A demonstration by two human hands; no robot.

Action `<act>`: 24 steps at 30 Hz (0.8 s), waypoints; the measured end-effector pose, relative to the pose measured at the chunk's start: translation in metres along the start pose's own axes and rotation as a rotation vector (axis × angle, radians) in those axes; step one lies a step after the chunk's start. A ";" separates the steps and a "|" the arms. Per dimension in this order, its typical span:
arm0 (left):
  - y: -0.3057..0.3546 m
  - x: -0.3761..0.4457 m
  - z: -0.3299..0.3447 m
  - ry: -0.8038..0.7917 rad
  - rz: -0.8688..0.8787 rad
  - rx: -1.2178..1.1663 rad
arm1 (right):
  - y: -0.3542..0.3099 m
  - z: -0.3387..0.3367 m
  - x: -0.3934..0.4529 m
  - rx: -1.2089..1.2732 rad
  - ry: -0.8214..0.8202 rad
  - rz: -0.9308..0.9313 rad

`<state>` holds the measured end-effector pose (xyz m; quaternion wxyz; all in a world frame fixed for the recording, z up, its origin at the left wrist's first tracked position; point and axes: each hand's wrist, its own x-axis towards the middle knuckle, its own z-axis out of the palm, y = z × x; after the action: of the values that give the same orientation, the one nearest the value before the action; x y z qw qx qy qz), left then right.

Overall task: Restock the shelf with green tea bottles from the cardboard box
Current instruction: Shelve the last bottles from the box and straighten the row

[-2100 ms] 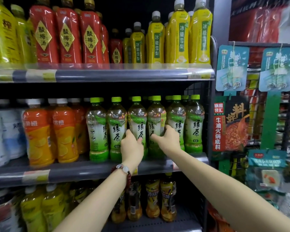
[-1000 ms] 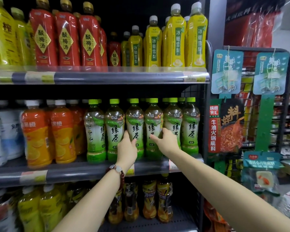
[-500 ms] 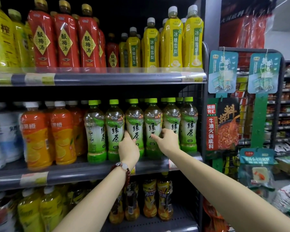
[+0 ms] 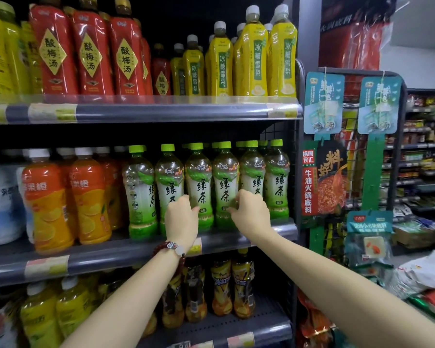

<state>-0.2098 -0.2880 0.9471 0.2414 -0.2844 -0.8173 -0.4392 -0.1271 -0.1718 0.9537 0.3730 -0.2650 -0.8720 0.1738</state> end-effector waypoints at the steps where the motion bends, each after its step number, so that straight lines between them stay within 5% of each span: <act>1: -0.001 -0.001 -0.001 0.006 0.003 -0.001 | -0.001 -0.002 -0.003 -0.020 -0.014 -0.022; 15: -0.026 -0.011 -0.047 0.069 -0.076 0.182 | -0.049 0.014 -0.028 0.068 -0.208 -0.214; 24: -0.055 0.013 -0.082 0.158 -0.196 0.137 | -0.093 0.031 -0.026 0.357 -0.235 -0.046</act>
<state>-0.2447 -0.3799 0.9643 0.2798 -0.1504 -0.8477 -0.4248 -0.1663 -0.2651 0.9654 0.3138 -0.1527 -0.8707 0.3464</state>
